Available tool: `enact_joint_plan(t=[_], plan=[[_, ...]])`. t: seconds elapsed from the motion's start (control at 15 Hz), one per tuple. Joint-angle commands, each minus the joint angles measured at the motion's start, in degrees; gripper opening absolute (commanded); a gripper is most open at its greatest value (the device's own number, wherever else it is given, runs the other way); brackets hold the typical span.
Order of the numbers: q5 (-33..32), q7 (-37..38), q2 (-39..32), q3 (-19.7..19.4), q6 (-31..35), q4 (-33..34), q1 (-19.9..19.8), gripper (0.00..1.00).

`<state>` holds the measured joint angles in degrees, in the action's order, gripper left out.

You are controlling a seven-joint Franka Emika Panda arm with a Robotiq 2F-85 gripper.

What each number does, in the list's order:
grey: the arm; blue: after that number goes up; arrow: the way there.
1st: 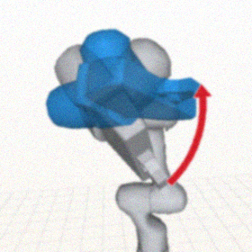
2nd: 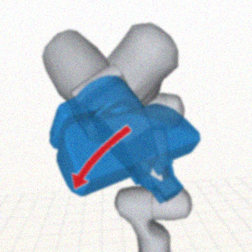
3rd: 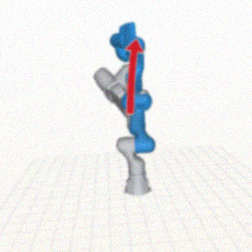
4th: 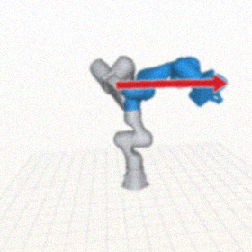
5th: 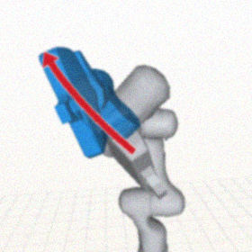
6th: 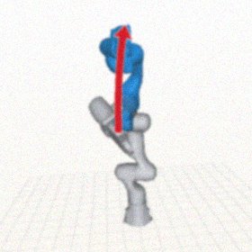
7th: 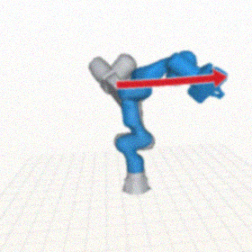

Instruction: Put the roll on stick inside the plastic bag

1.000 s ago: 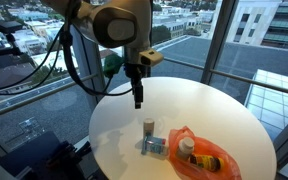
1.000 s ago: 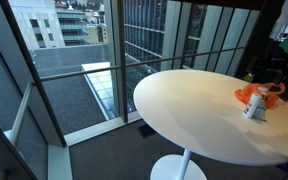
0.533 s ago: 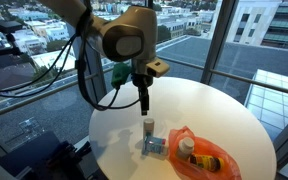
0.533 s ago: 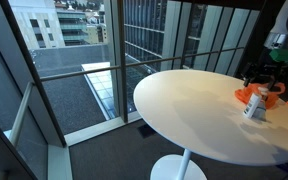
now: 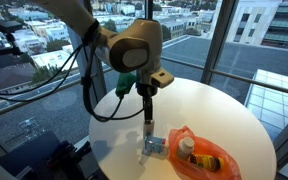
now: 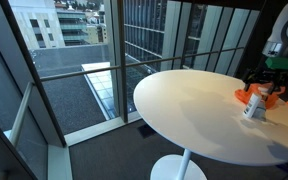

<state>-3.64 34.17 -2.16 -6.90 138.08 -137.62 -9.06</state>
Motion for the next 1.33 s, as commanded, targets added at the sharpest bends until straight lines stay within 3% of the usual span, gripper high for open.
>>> enact_joint_plan(t=[0.0,0.2,0.27,0.33,0.47,0.93,1.27], plan=[[-3.1,3.5,-2.3,-1.2,0.5,1.3,0.7,1.0],[-4.6,5.3,-4.1,-1.6,0.6,1.7,1.2,1.0],[-5.3,6.0,-4.7,-1.7,0.7,1.8,1.4,0.94],[-5.6,6.5,-5.1,-1.8,0.6,2.0,1.6,0.72],[-6.2,7.5,-5.9,-2.1,0.6,2.4,2.0,0.68],[-6.0,7.3,-4.4,-2.7,-0.5,3.8,3.1,0.1],[-4.8,6.8,-1.4,-3.0,-2.2,6.8,2.3,0.11]])
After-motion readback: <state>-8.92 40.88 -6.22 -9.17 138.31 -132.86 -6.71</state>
